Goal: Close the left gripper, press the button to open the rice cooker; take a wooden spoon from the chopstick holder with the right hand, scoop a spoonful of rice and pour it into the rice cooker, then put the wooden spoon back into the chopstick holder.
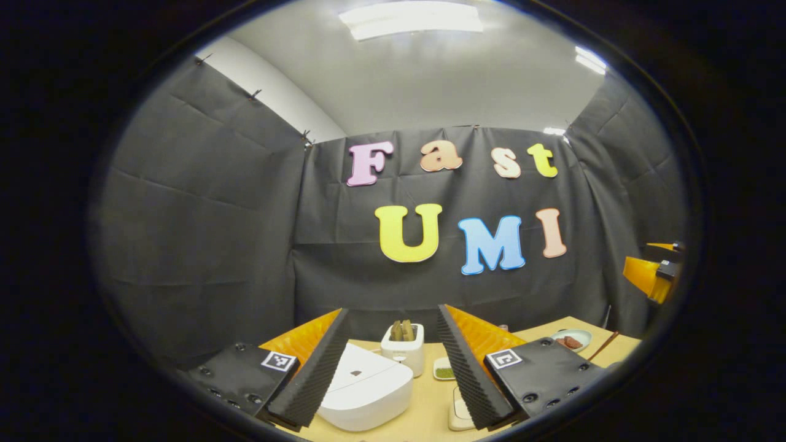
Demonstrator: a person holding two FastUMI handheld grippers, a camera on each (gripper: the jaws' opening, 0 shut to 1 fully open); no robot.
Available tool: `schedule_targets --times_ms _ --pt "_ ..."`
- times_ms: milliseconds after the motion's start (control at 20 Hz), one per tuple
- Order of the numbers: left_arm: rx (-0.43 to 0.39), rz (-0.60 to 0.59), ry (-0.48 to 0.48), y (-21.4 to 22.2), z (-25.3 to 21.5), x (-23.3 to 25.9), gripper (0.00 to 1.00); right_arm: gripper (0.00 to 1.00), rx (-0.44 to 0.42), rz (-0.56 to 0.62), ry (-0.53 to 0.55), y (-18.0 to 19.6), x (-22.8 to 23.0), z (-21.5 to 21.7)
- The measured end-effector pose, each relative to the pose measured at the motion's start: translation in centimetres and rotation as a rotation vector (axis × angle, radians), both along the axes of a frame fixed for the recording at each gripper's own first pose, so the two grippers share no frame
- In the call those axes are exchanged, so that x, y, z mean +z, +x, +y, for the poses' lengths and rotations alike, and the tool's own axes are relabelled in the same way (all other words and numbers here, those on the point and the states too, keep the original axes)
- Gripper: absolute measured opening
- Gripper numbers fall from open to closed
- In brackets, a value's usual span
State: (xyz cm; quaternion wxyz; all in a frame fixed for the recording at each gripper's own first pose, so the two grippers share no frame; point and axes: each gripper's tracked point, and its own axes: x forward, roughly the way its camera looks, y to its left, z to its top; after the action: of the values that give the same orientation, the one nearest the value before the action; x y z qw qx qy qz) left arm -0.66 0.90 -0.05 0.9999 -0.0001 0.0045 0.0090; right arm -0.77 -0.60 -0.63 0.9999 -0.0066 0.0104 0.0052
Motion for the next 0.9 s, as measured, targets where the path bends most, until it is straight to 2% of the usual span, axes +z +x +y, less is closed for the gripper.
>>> schedule_targets --times_ms 200,400,550,600,650,750,850,900 --pt "-0.002 0.001 -0.009 0.0 0.0 0.0 0.96 0.95 0.002 -0.003 -0.011 0.0 0.2 -0.1" --pt "0.001 -0.017 -0.004 0.2 0.7 0.6 0.77 0.95 0.002 0.0 -0.011 0.2 -0.1 -0.2" --pt "-0.021 -0.027 0.013 0.5 0.5 0.9 0.48 0.95 0.001 0.001 -0.006 0.4 -0.2 0.0" --pt "-0.019 -0.028 0.014 0.5 0.7 1.2 0.46 0.95 0.0 0.002 -0.002 0.3 -0.4 0.1" --pt "-0.031 -0.025 0.011 0.7 0.4 0.8 0.38 0.95 -0.003 0.002 0.0 0.4 -0.5 0.2" --pt "-0.056 -0.012 -0.002 0.6 0.5 0.0 0.35 0.95 -0.006 0.008 0.006 0.4 -0.8 0.3" --pt "-0.037 -0.021 -0.003 0.9 1.4 0.6 0.09 0.95 -0.012 0.011 0.012 0.2 -0.9 0.4" --pt "-0.045 -0.018 -0.001 0.9 1.3 0.5 0.1 0.95 -0.02 0.009 0.009 0.1 -0.8 0.3"
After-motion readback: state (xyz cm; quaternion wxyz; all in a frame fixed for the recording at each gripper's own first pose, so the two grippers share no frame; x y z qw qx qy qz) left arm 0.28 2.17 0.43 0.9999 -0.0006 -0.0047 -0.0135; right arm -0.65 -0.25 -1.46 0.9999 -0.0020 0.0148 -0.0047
